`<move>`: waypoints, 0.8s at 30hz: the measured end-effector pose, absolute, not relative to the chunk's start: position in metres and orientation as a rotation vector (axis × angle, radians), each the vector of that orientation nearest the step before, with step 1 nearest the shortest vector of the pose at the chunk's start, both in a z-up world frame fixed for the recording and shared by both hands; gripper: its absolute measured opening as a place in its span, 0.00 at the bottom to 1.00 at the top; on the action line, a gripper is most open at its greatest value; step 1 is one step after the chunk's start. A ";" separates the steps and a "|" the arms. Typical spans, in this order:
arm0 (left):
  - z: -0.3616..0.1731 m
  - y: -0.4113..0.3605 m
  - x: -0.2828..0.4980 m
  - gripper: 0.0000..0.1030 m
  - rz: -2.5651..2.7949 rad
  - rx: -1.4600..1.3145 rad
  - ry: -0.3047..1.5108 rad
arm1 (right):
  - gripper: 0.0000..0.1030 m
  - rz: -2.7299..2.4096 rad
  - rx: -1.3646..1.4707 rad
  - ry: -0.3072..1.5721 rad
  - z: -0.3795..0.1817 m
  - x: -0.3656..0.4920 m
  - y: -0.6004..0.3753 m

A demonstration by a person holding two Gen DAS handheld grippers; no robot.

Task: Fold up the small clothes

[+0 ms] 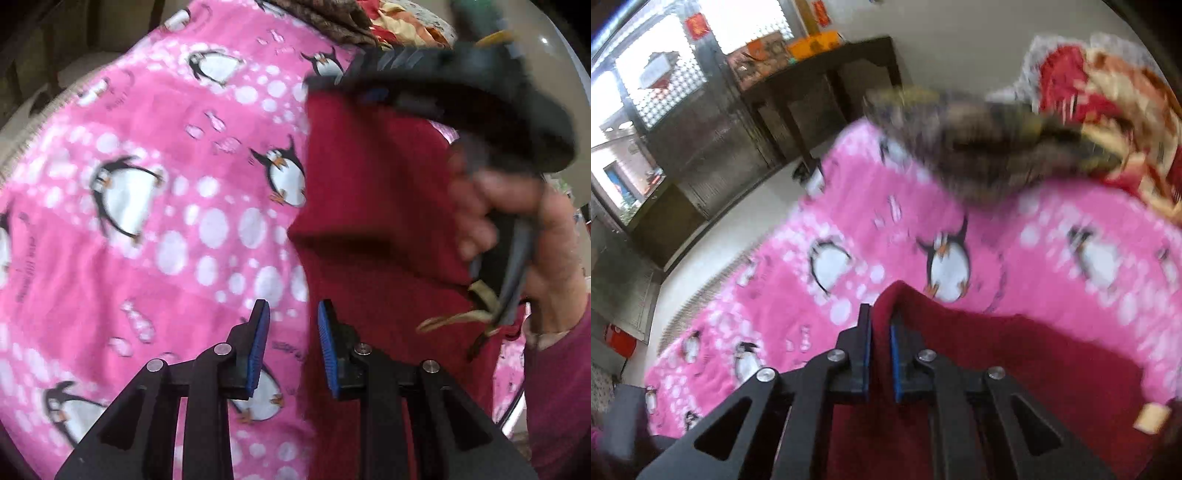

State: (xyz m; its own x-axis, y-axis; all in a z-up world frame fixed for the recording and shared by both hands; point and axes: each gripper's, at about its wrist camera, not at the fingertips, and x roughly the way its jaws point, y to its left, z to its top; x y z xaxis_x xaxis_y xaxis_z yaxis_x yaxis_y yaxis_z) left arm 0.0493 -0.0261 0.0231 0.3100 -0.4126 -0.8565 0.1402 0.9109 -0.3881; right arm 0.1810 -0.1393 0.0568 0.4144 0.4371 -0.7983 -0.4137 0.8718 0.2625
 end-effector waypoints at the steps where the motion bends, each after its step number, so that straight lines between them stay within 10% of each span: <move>1: 0.026 -0.024 0.048 0.05 -0.368 -0.254 1.195 | 0.19 0.513 0.029 1.048 0.046 0.182 -0.137; 10: 0.076 -0.042 0.070 0.05 -0.371 -0.186 1.037 | 0.62 0.320 0.061 0.931 0.105 0.093 -0.227; 18: 0.043 -0.070 0.080 0.05 -0.321 -0.073 1.074 | 0.63 -0.265 0.058 0.902 0.101 0.007 -0.398; 20: 0.035 -0.076 0.079 0.05 -0.288 -0.029 1.082 | 0.55 -0.248 0.138 0.952 0.084 0.008 -0.419; 22: 0.033 -0.078 0.077 0.05 -0.271 -0.011 1.085 | 0.06 -0.152 0.250 1.013 0.067 0.011 -0.429; 24: 0.036 -0.078 0.077 0.05 -0.272 -0.011 1.084 | 0.05 -0.150 0.194 0.990 0.072 0.007 -0.424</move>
State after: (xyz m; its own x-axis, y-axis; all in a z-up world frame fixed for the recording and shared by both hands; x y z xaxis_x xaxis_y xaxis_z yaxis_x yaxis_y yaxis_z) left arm 0.0766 -0.0777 0.0361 0.4378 -0.2241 -0.8707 0.2131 0.9667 -0.1417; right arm 0.0066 -0.4240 0.0723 0.5403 -0.0372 -0.8407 0.2137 0.9723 0.0942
